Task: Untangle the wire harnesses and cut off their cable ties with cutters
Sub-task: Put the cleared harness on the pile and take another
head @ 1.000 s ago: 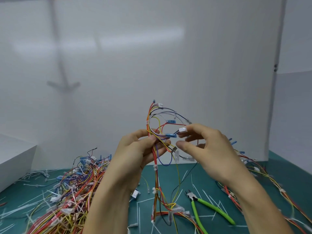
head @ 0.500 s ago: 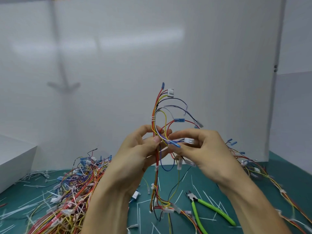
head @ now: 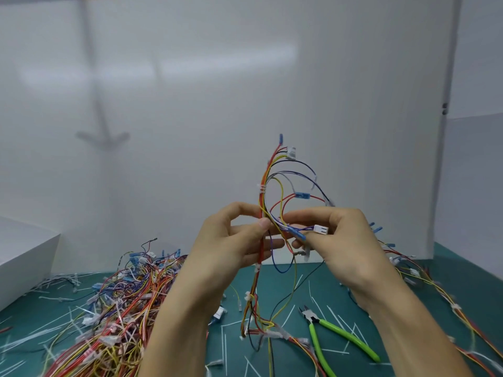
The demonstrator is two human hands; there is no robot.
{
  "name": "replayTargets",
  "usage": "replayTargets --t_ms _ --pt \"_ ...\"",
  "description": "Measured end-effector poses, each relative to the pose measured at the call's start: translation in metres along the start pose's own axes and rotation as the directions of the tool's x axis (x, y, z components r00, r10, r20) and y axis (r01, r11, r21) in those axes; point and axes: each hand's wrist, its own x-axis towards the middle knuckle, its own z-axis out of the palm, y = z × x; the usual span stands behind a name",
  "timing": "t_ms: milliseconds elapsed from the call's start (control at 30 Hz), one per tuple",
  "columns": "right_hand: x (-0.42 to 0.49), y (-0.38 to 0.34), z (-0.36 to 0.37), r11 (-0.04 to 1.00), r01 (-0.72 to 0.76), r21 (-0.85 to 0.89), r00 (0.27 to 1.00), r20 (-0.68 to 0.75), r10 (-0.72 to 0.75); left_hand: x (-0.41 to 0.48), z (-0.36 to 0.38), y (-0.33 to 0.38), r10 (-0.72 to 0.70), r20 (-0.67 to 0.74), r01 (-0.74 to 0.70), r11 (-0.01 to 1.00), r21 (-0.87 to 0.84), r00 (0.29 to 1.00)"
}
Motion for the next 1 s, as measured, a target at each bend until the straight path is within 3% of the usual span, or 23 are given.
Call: replayTargets --t_ms 200,433,600,667,800,900,1000 --pt "0.000 0.001 0.003 1.000 0.010 -0.001 1.000 0.000 -0.010 0.000 -0.008 0.001 -0.010 -0.028 0.012 0.997 0.076 1.000" --pt "0.002 0.004 0.008 0.994 -0.014 0.104 0.998 -0.058 0.021 0.003 -0.009 -0.004 0.005 -0.237 -0.038 0.990 -0.135 0.971" --pt "0.000 0.001 0.004 0.990 0.088 -0.113 0.957 -0.265 -0.116 0.005 -0.010 -0.004 0.002 -0.315 -0.084 0.966 -0.245 0.949" --pt "-0.003 -0.002 0.003 0.987 0.100 -0.124 0.973 -0.195 -0.123 0.006 -0.009 -0.004 0.004 -0.324 -0.095 0.959 -0.266 0.946" --pt "-0.008 -0.008 0.012 0.996 0.036 -0.080 0.995 0.095 -0.028 0.008 0.001 -0.005 0.036 -0.331 -0.135 0.951 -0.278 0.943" --pt "-0.010 -0.008 0.019 0.986 0.072 -0.149 0.997 0.039 -0.067 0.008 0.010 -0.006 0.054 -0.365 -0.162 0.948 -0.273 0.930" --pt "-0.009 -0.007 0.018 0.992 0.047 -0.113 0.999 -0.015 -0.049 0.010 0.015 -0.008 0.060 -0.393 -0.188 0.936 -0.297 0.918"
